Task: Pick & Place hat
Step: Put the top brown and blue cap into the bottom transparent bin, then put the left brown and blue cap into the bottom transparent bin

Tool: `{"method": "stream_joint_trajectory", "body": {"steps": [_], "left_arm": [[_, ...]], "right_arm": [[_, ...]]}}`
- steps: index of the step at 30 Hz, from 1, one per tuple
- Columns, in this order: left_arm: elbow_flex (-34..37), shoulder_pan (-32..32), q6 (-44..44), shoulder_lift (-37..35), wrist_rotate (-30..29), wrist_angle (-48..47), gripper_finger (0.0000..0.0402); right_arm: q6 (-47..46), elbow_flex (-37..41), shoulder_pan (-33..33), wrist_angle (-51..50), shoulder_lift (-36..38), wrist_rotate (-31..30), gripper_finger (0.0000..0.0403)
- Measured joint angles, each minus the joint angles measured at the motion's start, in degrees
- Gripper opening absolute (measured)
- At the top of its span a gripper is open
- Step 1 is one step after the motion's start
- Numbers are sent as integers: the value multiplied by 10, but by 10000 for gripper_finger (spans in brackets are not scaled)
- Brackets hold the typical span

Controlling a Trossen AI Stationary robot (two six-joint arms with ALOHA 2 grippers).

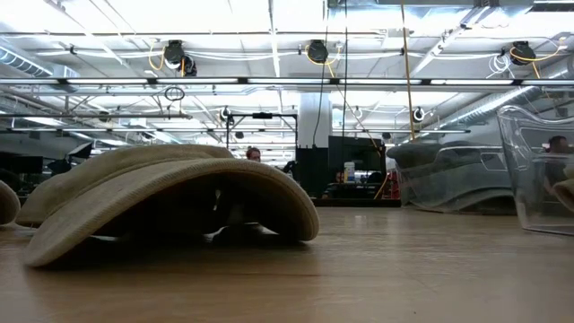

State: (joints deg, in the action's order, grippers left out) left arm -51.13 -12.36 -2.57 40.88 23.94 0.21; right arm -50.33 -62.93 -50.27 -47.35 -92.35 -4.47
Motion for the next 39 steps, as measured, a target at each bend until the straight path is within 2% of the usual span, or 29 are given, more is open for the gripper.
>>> {"method": "stream_joint_trajectory", "body": {"steps": [12,14,21,25,33,39], "left_arm": [[0,0,0,0,0,0,88],[0,0,0,0,0,0,88],[0,0,0,0,0,0,88],[0,0,0,0,0,0,88],[0,0,0,0,0,0,88],[0,0,0,0,0,0,88]], "right_arm": [[-35,-29,-2,-27,42,18,0],[-22,-29,-7,-20,42,3,0],[113,-29,5,98,48,-99,0],[208,-29,19,155,50,-133,0],[367,-29,58,249,50,-132,0],[457,-23,133,293,73,-67,0]]}}
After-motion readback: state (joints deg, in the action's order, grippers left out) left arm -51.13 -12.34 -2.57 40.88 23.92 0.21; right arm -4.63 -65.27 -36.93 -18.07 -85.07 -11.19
